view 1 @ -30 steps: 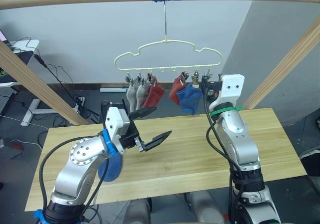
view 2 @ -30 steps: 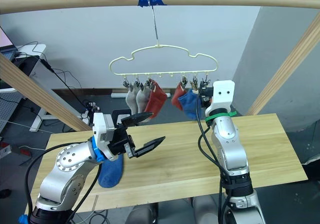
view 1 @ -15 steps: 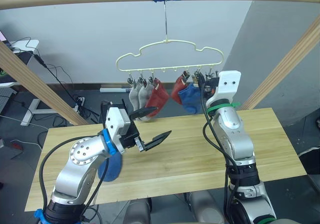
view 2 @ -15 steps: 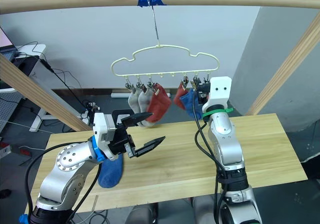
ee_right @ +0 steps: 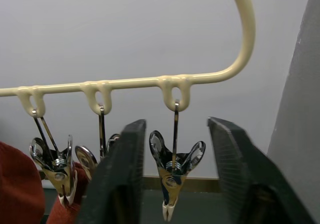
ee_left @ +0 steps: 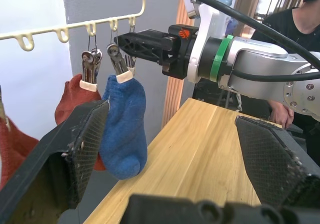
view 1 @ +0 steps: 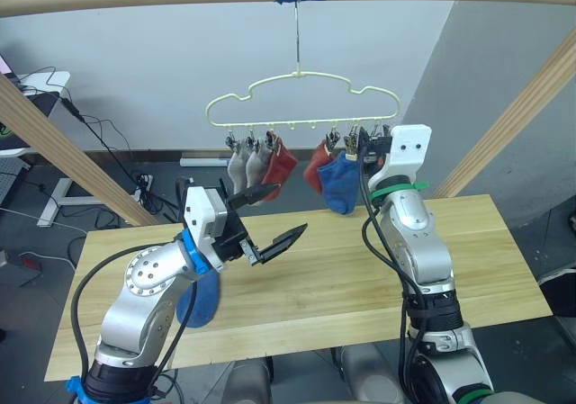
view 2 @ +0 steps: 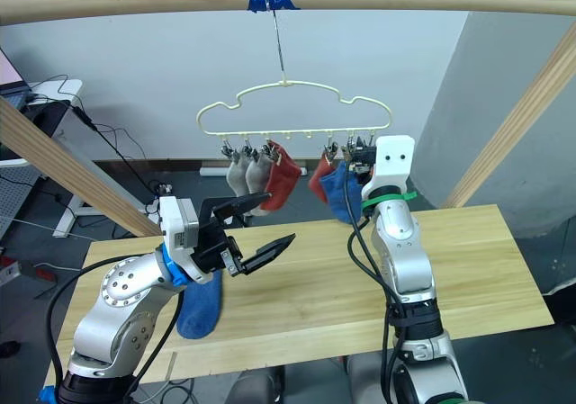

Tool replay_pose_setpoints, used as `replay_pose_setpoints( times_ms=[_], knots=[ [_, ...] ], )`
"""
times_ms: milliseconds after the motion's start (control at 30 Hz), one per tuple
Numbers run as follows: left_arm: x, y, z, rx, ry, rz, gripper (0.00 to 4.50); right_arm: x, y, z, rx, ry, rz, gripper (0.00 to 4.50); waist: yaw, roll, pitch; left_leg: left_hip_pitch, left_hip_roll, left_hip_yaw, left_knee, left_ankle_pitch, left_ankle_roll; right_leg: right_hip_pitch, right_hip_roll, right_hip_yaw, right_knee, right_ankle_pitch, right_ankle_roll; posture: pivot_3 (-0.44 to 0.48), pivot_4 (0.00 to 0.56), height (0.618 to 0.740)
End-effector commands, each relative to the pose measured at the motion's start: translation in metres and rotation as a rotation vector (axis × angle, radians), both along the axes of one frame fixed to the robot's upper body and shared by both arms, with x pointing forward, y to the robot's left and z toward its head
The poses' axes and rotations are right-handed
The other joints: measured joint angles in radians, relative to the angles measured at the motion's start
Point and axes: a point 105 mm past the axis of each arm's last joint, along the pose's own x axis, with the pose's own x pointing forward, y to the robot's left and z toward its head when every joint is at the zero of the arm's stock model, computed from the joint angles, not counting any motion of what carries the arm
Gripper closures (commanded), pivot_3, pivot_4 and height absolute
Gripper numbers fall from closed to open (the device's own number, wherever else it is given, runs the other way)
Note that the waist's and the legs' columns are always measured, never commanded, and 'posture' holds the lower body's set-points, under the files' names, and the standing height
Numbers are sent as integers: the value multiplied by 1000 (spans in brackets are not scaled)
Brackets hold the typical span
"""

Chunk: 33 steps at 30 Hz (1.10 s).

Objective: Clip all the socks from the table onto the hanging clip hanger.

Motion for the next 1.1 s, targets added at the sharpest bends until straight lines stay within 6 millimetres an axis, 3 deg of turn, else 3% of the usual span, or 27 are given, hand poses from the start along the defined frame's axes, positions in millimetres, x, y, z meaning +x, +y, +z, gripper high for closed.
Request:
replay_pose_setpoints(
  times_ms=[33, 133, 367, 600, 733, 900, 1000, 1100],
  knots=[
    [-7, -4, 12, -15, -55, -22, 0, -3, 1, 13, 23, -49, 12, 3843, 0, 0, 0, 0, 0, 0, 0, 0, 0, 0, 0, 0, 0, 0, 0, -84, 252, 740],
    [-7, -5, 11, -13, -53, -24, 0, -3, 0, 13, 23, -49, 15, 4485, 0, 0, 0, 0, 0, 0, 0, 0, 0, 0, 0, 0, 0, 0, 0, -85, 254, 740],
    [-7, -6, 10, -9, -49, -26, 0, -3, -4, 15, -4, -37, 60, 4485, 0, 0, 0, 0, 0, 0, 0, 0, 0, 0, 0, 0, 0, 0, 0, -91, 257, 740],
    [3, 13, -16, 57, 47, 76, 0, -16, -29, 22, -151, 185, 454, 4485, 13, 1, 5, 0, 0, 0, 0, 0, 0, 0, 0, 0, 0, 0, 0, -108, 261, 740],
    [8, 26, -26, 70, 98, 148, 0, -22, -34, 23, -176, 291, 555, 4485, 14, 1, 6, 0, 0, 0, 0, 0, 0, 0, 0, 0, 0, -2, 1, -109, 255, 740],
    [33, 93, -62, 104, 224, 535, 0, -38, -25, 27, -109, 464, 769, 4485, 16, 1, 7, 0, 0, 0, 0, 0, 0, 0, 0, 0, 0, -3, 4, -105, 248, 740],
    [32, 125, -92, 183, 310, 684, 0, -42, -20, 35, -46, 494, 820, 4485, 15, 1, 7, 0, 0, 0, 0, 0, 0, 0, 0, -1, -1, -3, 3, -105, 247, 740],
    [31, 147, -104, 221, 340, 779, 0, -41, -18, 41, 2, 501, 817, 4485, 17, 1, 7, -3, 0, 0, 0, 0, 0, -3, 0, 0, -1, 0, -1, -105, 247, 740]
  ],
)
